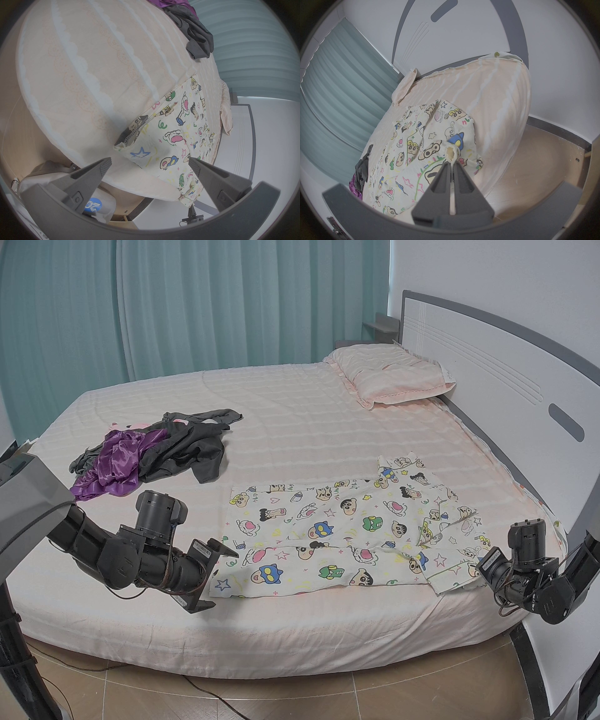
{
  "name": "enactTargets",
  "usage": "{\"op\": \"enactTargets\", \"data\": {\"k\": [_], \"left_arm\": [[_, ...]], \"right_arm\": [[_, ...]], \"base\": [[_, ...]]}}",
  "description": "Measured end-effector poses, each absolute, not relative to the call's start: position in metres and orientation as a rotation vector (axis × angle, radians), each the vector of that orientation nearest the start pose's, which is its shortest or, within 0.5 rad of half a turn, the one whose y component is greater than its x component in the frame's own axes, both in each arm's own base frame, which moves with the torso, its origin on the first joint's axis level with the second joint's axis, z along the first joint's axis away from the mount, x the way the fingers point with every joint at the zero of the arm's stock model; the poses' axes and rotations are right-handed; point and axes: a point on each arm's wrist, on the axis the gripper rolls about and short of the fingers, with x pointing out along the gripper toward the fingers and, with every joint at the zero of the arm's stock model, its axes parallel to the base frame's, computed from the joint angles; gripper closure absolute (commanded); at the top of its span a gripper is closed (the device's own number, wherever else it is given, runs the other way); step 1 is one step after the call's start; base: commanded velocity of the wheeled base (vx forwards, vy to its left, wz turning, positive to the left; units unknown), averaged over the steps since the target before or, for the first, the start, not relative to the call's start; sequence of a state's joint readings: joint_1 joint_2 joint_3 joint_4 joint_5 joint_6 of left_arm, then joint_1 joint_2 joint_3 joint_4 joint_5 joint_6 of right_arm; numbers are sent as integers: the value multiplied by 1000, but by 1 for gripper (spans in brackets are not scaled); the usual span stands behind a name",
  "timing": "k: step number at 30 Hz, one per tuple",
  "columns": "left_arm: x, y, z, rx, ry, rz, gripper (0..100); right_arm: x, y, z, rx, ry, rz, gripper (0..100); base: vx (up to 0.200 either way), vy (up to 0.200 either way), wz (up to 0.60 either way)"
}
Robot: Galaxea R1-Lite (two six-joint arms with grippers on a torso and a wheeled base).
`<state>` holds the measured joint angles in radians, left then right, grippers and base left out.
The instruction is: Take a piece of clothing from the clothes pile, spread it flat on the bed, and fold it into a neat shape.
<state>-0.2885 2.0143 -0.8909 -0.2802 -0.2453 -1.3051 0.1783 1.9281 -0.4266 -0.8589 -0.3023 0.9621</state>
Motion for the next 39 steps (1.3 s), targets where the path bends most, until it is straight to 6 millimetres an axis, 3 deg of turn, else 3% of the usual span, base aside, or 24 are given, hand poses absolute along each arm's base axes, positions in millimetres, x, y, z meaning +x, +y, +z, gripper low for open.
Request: {"op": "enactTargets", "data": {"k": [1,2,8,14,21,28,39], "left_arm": [[324,-102,70,-1172,1049,127,0],[324,-103,70,-1171,1050,126,0],[323,-103,69,-1169,1053,126,0],[323,-103,69,-1169,1054,127,0],[323,-103,70,-1173,1053,127,0],[322,-103,70,-1175,1054,129,0],[321,-103,69,-1175,1057,131,0]], "right_arm": [[269,42,51,774,514,-404,100],[268,43,51,773,515,-403,0],[259,47,49,758,540,-394,0],[251,53,60,751,523,-351,0],[249,95,72,736,544,-157,0],[270,143,70,717,571,-23,0],[316,179,55,699,617,4,0]], "base": [[0,0,0],[0,0,0],[0,0,0],[0,0,0],[0,0,0],[0,0,0],[0,0,0]]}}
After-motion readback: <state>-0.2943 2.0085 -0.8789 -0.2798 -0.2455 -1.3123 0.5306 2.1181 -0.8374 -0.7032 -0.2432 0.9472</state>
